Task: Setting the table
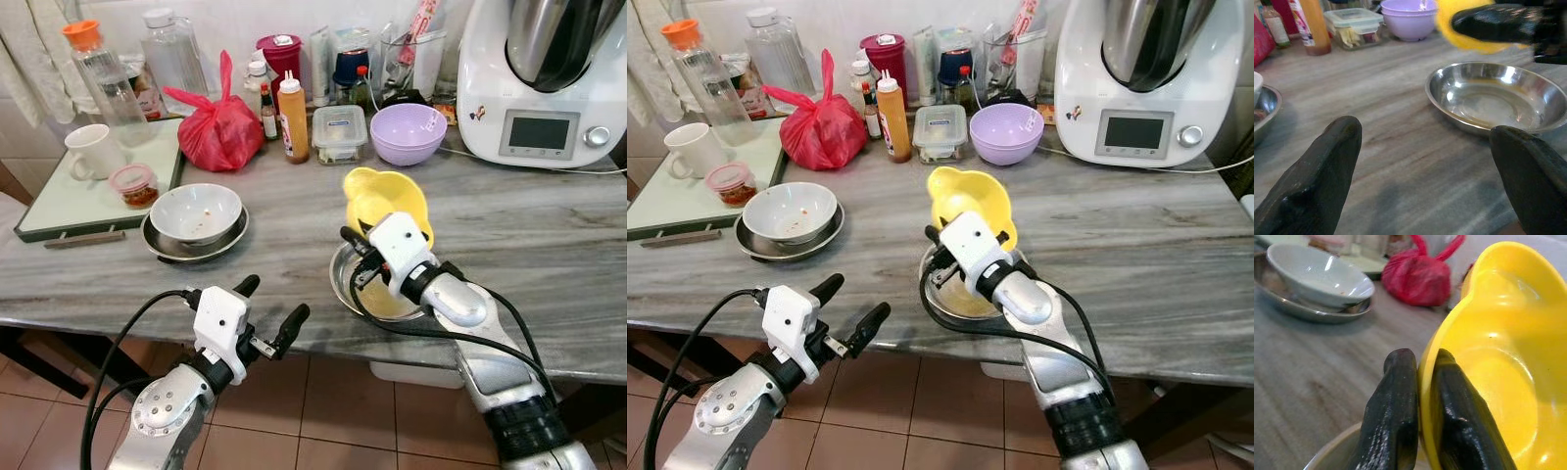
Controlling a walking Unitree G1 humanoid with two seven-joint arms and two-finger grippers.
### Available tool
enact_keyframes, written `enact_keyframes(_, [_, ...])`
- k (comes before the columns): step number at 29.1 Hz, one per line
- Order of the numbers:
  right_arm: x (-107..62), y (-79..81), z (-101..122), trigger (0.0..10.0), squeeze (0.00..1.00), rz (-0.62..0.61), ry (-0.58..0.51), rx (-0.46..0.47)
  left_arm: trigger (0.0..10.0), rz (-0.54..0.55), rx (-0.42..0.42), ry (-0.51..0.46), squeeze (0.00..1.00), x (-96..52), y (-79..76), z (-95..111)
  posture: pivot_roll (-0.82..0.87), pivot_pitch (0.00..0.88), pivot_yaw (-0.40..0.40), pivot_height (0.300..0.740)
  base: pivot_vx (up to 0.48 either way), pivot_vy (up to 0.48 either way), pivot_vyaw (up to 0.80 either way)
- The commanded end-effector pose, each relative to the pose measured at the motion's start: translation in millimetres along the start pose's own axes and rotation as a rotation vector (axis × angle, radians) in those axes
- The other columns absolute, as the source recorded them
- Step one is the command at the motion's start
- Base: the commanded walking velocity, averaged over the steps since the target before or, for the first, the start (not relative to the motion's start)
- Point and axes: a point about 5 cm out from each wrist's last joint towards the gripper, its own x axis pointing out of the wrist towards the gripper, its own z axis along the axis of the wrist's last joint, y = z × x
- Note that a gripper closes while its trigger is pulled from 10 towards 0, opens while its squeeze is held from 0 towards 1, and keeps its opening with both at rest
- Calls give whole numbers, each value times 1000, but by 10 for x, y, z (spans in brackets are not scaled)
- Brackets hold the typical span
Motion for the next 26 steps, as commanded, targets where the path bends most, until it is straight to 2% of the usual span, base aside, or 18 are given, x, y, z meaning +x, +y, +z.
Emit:
enact_keyframes(1, [75,-7,78,10000,0,53,-29,-41,10000,-21,5,3,0,-29,-16,9,-93,83,80,740,0,0,0])
enact_keyframes(15, [297,-30,75,10000,0,277,16,-80,10000,-18,-17,23,0,-92,-63,-94,-64,108,58,740,0,0,0])
enact_keyframes(26, [352,-58,57,10000,0,333,31,-80,10000,-19,-16,24,0,-109,-67,-92,-47,118,57,740,0,0,0])
